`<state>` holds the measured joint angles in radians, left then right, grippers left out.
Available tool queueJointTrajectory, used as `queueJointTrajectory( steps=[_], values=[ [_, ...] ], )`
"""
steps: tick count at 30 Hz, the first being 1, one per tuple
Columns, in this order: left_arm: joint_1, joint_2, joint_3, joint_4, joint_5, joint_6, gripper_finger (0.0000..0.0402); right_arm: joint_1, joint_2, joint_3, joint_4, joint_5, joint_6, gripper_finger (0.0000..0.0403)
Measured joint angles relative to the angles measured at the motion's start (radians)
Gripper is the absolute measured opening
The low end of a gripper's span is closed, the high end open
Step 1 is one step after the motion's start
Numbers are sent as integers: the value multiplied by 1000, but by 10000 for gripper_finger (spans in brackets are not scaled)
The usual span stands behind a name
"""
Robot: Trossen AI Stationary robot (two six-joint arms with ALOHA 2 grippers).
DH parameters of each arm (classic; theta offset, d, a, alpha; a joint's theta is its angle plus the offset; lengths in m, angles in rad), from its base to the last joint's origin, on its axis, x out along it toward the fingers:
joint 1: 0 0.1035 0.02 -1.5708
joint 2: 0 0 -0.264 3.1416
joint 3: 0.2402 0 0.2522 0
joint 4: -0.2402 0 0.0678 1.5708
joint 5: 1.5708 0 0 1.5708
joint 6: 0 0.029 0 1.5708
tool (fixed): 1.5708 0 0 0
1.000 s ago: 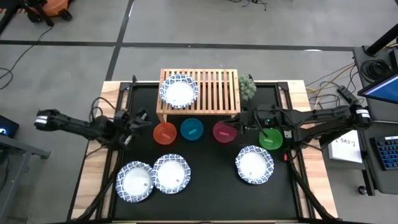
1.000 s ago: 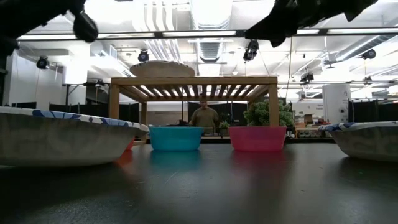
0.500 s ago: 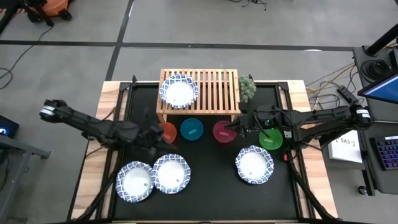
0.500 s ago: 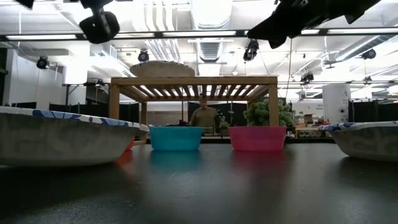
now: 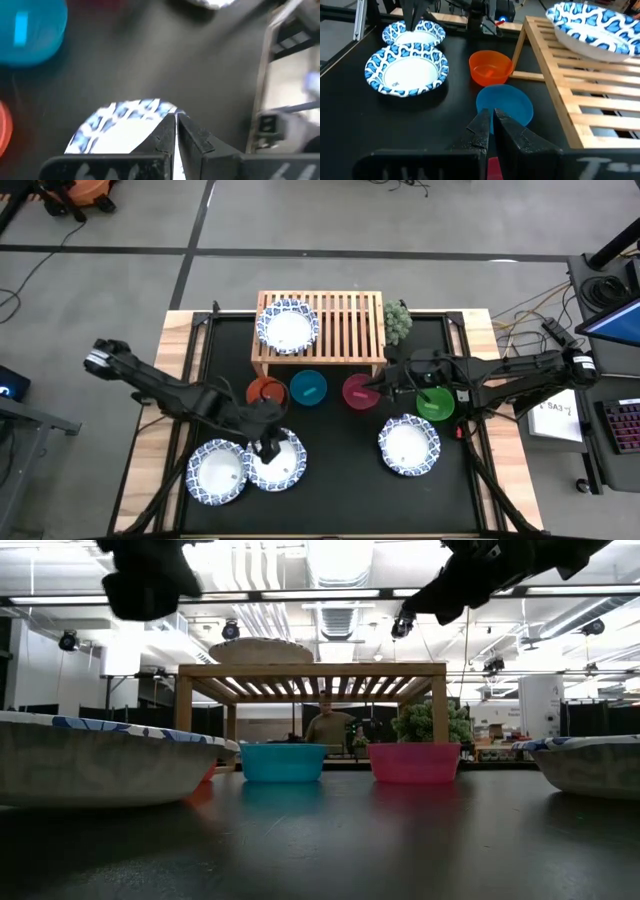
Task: Place and stack bowls onto a shelf
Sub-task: Put the orange bowl on the shelf
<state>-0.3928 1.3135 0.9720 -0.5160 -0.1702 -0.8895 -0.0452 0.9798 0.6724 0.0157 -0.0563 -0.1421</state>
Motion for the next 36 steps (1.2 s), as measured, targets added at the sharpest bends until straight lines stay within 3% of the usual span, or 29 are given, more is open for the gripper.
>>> queueJointTrajectory(
  steps=[14, 36],
  values=[
    [-3, 185, 15, -77, 187, -85, 0, -1, 0, 0, -19, 3, -60, 13],
    [-3, 213, 15, -75, 189, -111, 0, -1, 0, 0, -34, 4, -26, 13]
  ],
)
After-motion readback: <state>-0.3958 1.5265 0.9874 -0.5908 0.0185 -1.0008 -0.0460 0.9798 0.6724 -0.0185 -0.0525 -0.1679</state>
